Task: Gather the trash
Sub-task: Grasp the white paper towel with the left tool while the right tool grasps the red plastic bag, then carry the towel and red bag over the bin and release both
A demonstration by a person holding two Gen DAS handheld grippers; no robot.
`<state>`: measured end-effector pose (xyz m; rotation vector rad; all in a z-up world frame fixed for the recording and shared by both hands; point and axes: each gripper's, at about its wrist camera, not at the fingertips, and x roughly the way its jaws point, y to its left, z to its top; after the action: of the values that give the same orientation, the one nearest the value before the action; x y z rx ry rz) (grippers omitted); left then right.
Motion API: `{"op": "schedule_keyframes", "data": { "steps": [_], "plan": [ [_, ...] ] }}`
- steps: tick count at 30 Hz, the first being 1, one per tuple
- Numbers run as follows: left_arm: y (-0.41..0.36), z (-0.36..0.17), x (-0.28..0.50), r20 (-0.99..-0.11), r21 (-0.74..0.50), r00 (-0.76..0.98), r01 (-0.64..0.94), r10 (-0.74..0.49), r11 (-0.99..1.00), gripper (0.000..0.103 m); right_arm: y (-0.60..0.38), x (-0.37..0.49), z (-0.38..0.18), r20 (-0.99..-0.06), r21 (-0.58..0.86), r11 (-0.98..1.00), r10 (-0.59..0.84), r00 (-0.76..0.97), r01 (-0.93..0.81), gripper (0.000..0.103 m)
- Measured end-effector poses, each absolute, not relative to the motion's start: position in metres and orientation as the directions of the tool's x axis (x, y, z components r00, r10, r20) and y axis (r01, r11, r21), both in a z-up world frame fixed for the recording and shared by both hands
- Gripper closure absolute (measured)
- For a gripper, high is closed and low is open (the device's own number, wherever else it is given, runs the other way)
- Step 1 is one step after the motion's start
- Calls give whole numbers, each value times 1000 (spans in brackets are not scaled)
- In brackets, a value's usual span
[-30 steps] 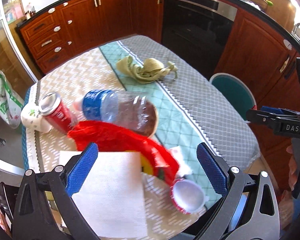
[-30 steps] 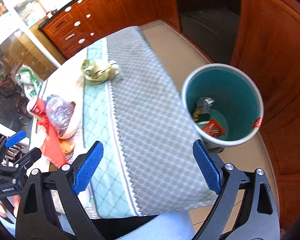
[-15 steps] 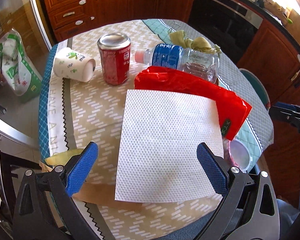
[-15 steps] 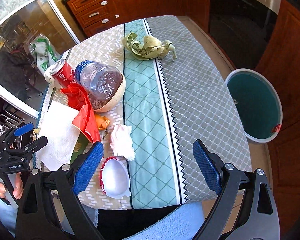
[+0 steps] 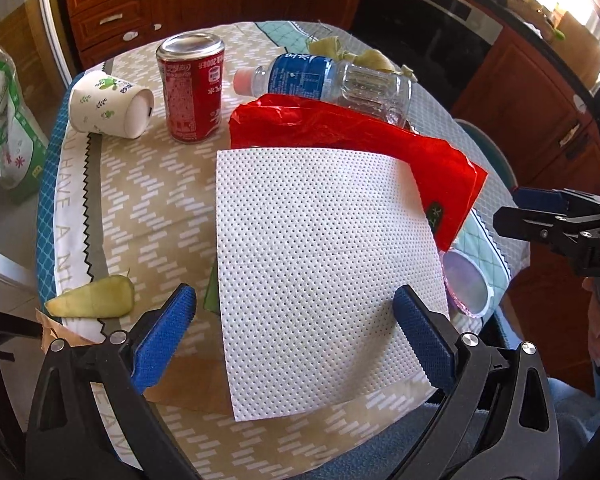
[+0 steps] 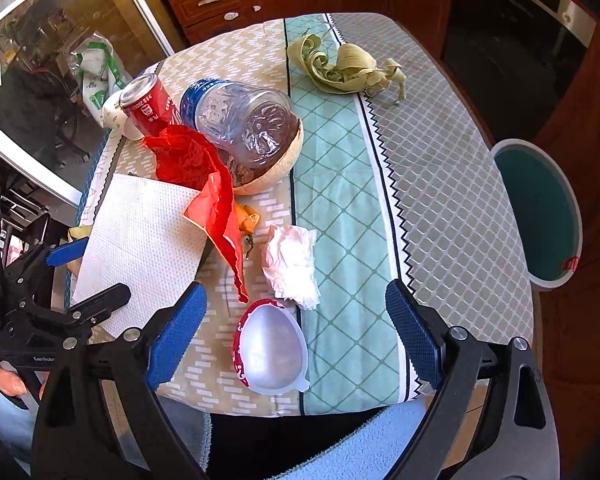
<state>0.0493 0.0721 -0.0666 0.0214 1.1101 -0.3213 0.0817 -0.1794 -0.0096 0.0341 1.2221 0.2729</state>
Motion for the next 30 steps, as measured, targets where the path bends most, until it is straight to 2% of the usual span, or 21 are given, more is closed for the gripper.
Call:
{"op": "schedule_keyframes", "data": {
  "steps": [5,11,15,19,20,21,22,23,24,26,30],
  "plan": [
    [66,-64,48,-876,-107,428,277,-223,955,9,-171,86,-13,-922,187,961,244,302,-205,16],
    [67,-53,44,-863,-70,469,260,-189,963,30,-157,95,-17,-912,201,951,269,310,-233,16],
    [67,-45,41,-854,-37,496,245,-158,969,48,-146,103,-20,-900,214,940,295,321,-266,18],
    [69,-36,37,-846,-29,513,231,-147,973,64,-134,107,-21,-890,215,926,316,328,-309,45],
    [69,-34,37,-844,-21,518,224,-137,974,67,-131,107,-21,-890,212,925,317,329,-317,56],
    [70,-32,36,-842,-13,524,215,-127,976,74,-130,108,-22,-889,210,922,318,330,-324,65],
    [71,-30,37,-840,-10,530,207,-120,978,82,-129,107,-22,-888,213,919,324,326,-333,86],
    [73,-27,37,-837,-10,535,198,-116,980,86,-128,107,-22,-888,212,917,325,325,-337,93],
    [75,-25,38,-834,-13,540,190,-115,982,95,-127,106,-21,-886,206,917,323,333,-342,95],
    [77,-21,39,-827,-14,551,175,-110,984,96,-129,103,-17,-878,201,915,327,351,-349,99],
    [77,-9,42,-809,-22,578,152,-107,988,97,-140,100,1,-850,215,916,346,398,-338,99]
  ]
}}
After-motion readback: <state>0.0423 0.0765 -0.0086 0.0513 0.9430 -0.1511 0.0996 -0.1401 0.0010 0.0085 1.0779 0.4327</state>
